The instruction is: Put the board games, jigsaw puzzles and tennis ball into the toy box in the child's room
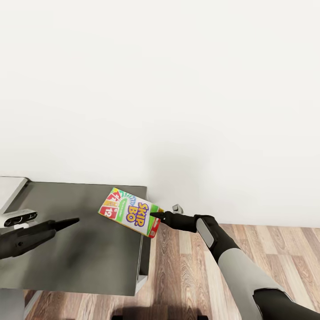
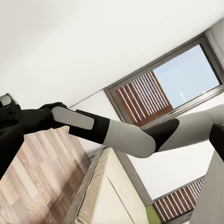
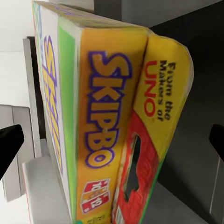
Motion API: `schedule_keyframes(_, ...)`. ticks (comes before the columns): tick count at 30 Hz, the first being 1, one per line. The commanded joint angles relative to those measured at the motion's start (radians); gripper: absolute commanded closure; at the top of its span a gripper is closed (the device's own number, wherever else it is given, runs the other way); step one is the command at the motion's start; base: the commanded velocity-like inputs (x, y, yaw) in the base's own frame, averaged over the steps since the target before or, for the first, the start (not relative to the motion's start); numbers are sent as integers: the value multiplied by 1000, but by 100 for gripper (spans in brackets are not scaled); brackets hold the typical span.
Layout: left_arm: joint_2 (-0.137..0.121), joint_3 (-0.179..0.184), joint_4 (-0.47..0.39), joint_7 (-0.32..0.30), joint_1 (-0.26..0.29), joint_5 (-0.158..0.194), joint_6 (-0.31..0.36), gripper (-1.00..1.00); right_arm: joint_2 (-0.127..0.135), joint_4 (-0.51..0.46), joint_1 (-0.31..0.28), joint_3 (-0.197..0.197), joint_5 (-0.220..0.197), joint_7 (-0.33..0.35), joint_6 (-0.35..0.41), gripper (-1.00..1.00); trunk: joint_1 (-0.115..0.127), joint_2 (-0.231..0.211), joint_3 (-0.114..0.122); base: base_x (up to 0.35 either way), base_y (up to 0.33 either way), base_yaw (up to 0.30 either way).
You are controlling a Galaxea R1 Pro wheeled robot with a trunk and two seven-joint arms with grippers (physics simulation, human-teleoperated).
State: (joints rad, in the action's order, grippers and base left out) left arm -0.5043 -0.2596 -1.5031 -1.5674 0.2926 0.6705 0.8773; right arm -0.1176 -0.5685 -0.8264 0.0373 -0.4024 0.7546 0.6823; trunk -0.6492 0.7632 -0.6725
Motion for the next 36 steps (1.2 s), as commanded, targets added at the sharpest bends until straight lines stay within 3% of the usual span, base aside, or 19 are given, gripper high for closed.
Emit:
schedule_keyframes(1,0,0,0,-3,0,0,11,-100,0,-1,0,1,-6,-1,6,-100,0,1,-1,0,2,0)
schedule_keyframes(4,0,-1,0,-3,0,0,10,-100,0,-1,0,1,-6,-1,6,-100,0,1,-1,0,0,0)
schedule_keyframes(5,0,-1,0,-3,0,0,10,-100,0,-1,0,1,-6,-1,6,100,0,1,-1,0,0,0)
schedule_keyframes(29,-4,-1,0,-3,-2,-1,11,-100,4,-3,0,1,-8,12,6,100,0,1,-1,-7,0,0)
schedule_keyframes(36,-12,-2,0,-3,-3,-1,23,-100,14,-10,4,3,-9,67,6,100,27,-48,21,-2,0,0)
